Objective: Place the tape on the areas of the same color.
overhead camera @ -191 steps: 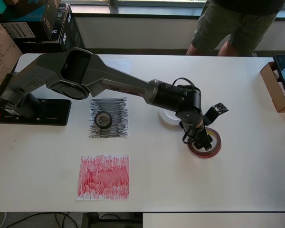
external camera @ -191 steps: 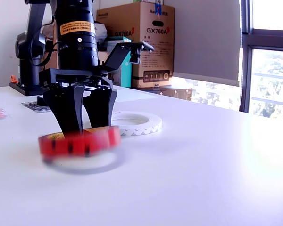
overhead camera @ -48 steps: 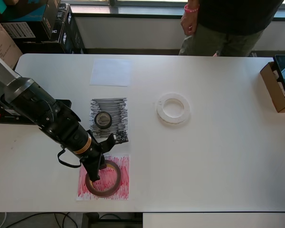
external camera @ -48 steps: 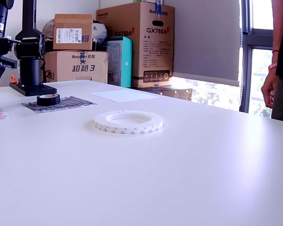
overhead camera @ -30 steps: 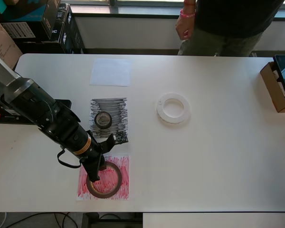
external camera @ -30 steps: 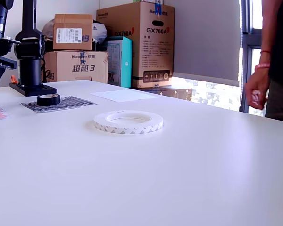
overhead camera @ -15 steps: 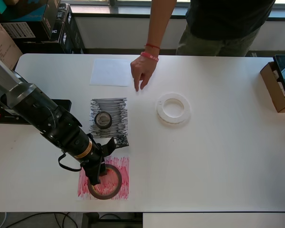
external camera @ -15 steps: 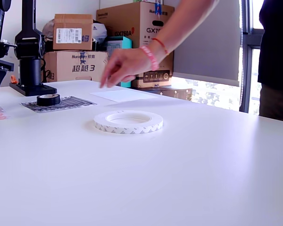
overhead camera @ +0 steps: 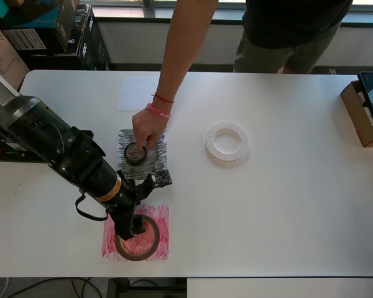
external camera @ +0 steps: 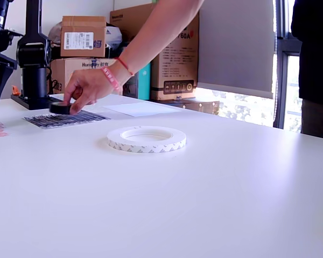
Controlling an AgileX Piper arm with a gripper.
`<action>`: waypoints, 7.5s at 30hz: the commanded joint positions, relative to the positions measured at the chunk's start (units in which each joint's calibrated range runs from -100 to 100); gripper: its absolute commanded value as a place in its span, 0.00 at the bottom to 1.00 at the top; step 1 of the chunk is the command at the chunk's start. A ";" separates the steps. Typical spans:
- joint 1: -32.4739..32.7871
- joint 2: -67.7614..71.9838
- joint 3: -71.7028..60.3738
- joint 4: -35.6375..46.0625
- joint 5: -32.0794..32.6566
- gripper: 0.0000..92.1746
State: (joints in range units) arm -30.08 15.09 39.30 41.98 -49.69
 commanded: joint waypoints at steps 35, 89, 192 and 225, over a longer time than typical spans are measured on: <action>25.04 6.98 -51.53 37.49 26.86 0.90; 48.01 7.64 -31.44 48.60 26.29 0.90; 62.45 24.10 -18.54 35.54 29.64 0.59; 52.59 -6.58 -24.36 55.56 23.42 0.02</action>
State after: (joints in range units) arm 31.51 16.52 15.90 87.85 -18.28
